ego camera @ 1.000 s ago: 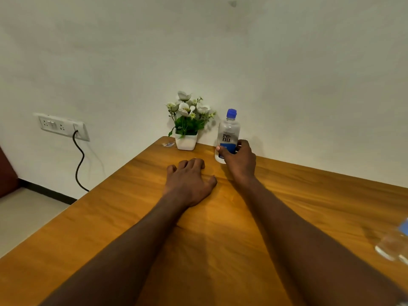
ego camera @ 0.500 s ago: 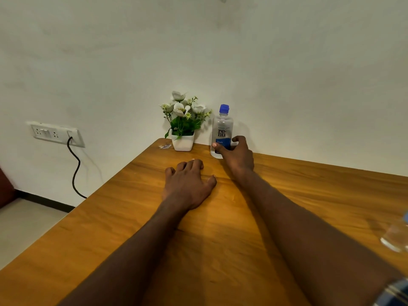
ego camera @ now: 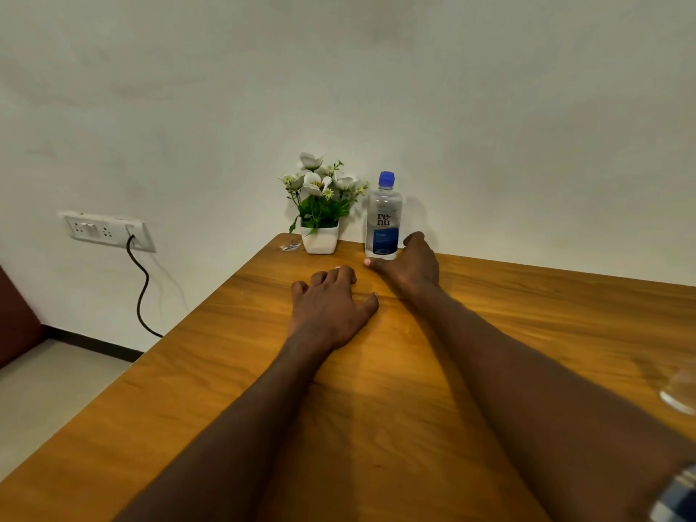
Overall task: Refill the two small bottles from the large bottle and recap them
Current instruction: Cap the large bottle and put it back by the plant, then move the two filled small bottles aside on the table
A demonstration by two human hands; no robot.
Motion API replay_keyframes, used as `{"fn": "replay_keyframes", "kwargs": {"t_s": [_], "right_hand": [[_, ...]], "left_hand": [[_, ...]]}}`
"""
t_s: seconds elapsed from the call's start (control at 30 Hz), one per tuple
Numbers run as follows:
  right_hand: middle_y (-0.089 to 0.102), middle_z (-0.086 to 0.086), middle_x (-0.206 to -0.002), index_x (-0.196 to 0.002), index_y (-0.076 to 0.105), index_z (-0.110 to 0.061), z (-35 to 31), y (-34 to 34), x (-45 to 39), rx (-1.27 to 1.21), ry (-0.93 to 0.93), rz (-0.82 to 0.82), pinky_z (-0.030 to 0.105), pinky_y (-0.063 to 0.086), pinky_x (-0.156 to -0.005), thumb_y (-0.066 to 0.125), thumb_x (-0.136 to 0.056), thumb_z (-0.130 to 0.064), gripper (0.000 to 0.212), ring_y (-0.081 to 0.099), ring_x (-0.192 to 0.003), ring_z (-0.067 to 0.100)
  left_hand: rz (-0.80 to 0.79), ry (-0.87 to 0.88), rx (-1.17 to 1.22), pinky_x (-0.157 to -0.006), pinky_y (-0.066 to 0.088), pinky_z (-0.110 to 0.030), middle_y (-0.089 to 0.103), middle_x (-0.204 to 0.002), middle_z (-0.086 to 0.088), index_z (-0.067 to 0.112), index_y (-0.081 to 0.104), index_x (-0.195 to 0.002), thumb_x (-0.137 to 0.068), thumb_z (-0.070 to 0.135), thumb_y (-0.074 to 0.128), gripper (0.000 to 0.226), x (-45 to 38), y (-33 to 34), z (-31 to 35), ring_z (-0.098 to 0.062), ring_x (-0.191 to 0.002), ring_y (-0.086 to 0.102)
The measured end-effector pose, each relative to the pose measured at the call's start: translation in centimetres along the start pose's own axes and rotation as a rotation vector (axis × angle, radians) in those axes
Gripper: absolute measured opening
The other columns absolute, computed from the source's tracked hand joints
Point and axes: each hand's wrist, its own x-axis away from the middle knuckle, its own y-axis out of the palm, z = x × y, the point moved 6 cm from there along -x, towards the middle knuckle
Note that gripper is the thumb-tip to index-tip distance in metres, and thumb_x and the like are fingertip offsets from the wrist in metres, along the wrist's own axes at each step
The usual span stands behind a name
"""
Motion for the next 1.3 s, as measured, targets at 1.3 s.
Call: {"fn": "replay_keyframes", "kwargs": {"t_s": [1.3], "right_hand": [[0.049, 0.003, -0.137, -0.147, 0.043, -0.025, 15.3, -31.3, 24.9, -0.193, 0.104, 0.715, 0.031, 0.055, -0.077, 0.082, -0.085, -0.021, 0.073, 0.055, -0.115, 0.017]], "left_hand": [[-0.034, 0.268, 0.216, -0.103, 0.040, -0.043, 0.055, -0.132, 0.001, 0.025, 0.062, -0.128, -0.095, 0.045, 0.058, 0.038, 11.6, 5.3, 27.1, -0.022, -0.126, 0.049]]}}
